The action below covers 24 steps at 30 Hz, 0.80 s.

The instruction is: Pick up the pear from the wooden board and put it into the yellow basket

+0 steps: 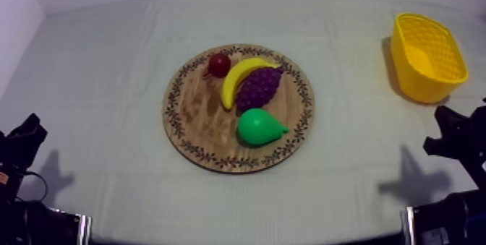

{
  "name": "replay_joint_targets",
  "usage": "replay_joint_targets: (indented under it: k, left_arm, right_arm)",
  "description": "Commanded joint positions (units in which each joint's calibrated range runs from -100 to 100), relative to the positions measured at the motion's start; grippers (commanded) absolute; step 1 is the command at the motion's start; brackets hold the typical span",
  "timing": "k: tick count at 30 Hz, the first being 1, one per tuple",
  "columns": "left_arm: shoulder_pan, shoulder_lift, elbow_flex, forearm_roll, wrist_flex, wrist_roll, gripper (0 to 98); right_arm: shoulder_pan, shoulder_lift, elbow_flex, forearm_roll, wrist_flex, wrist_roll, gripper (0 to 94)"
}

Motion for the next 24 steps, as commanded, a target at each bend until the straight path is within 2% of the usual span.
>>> replay_joint_targets:
  k: [1, 3, 7, 14, 21, 24]
  left_arm:
    - [0.0, 0.0, 0.0, 0.0, 0.0, 0.0, 0.1]
    - [0.0, 0.0, 0.0, 0.0, 0.0, 0.0, 0.1]
    - [0.0, 0.0, 0.0, 0.0, 0.0, 0.0, 0.1]
    - [0.0, 0.0, 0.0, 0.0, 0.0, 0.0, 0.1]
    - [0.0, 0.0, 0.0, 0.0, 0.0, 0.0, 0.1]
    - [0.0, 0.0, 0.0, 0.0, 0.0, 0.0, 0.1]
  right_arm:
    - [0.0, 0.0, 0.0, 0.0, 0.0, 2.6, 0.2]
    - [-0.1, 0.0, 0.0, 0.0, 0.0, 2.1, 0.2]
    - [-0.4, 0.0, 0.0, 0.0, 0.0, -2.3, 0.2]
    - [-2.2, 0.0, -0.8, 0.2, 3.1, -4.0, 0.2]
    - [-4.7, 0.0, -1.4, 1.8, 4.8, -7.4, 0.2]
    - [-5.9, -0.1, -1.9, 3.6, 6.2, -9.8, 1.0]
